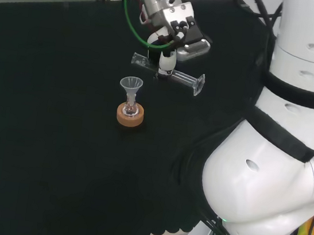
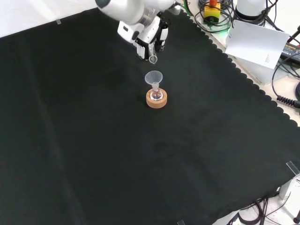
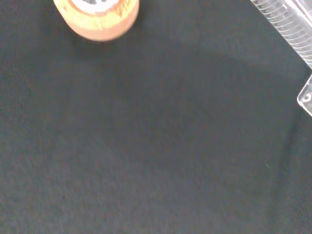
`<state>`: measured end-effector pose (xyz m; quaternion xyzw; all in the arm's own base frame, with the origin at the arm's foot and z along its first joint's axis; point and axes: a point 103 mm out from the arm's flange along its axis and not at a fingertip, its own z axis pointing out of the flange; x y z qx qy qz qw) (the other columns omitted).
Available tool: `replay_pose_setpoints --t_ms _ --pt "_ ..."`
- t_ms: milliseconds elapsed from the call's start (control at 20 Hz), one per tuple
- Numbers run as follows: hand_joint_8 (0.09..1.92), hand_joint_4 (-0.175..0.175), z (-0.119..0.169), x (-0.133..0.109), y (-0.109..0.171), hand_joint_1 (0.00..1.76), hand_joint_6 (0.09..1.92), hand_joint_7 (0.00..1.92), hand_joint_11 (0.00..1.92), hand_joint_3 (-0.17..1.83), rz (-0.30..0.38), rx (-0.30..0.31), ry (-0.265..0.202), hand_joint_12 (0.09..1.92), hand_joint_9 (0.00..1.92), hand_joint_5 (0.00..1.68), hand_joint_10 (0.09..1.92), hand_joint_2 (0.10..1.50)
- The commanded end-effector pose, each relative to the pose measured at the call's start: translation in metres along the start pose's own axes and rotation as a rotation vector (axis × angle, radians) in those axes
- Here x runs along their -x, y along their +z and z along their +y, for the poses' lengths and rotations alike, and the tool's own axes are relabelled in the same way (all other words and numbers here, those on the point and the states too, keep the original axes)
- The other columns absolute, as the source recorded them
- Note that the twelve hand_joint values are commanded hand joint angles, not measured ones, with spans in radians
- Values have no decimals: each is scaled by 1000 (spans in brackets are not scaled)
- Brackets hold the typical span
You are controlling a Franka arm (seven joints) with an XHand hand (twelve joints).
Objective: Pour the water from the graduated cylinder into the round-bottom flask.
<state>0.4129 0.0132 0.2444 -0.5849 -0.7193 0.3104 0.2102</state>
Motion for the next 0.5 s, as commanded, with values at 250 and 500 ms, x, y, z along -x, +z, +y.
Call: replay_pose_setpoints --t_ms 250,500 --pt "1329 -77 -6 32 8 1335 859 793 980 -3 234 269 -87 877 1108 868 541 1208" --pt "1326 -77 4 39 8 1336 858 795 983 -3 300 282 -109 875 1109 870 541 1207"
